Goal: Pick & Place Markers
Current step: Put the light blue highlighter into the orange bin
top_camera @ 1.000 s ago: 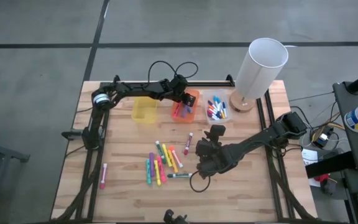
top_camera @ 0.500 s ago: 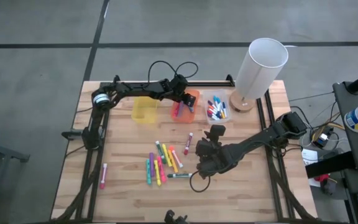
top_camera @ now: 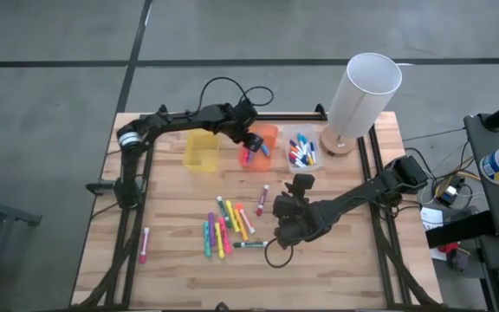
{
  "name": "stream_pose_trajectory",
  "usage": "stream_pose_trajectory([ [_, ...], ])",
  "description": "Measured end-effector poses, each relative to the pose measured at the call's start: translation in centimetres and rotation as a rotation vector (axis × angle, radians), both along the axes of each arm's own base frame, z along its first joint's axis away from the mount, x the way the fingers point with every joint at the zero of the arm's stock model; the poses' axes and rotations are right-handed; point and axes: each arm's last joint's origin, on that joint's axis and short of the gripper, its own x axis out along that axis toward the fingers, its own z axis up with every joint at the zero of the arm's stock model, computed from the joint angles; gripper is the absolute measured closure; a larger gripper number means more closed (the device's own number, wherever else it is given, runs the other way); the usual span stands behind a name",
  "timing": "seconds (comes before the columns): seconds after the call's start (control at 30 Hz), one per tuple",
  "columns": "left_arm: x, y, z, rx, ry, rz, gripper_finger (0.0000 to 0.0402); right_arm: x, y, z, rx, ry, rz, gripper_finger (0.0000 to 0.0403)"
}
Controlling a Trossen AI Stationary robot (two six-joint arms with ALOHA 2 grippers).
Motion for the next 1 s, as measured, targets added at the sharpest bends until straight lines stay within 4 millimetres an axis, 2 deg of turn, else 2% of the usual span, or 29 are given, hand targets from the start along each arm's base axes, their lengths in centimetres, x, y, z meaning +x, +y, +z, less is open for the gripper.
stream_pose_trajectory([
  [0.17,-1.1,-1.8,1.0,-0.027,0.069,-0.021,0.0239,0.0,0.0,0.0,-0.001,0.001,0.000,0.0252],
  [0.33,-1.4,-4.3,1.3,-0.062,0.146,-0.049,0.0239,0.0,0.0,0.0,-0.001,0.002,0.000,0.0252],
  [0.67,-0.7,-10.6,0.9,-0.094,0.286,-0.178,0.0238,0.0,0.0,0.0,-0.002,0.005,0.000,0.0252],
  [0.83,-1.1,-13.9,0.8,-0.113,0.383,-0.211,0.0238,0.0,0.0,0.0,-0.001,0.005,0.000,0.0252],
  [1.0,-2.0,-17.4,0.8,-0.056,0.504,-0.189,0.0238,0.0,0.0,0.0,0.004,0.008,0.000,0.0252],
])
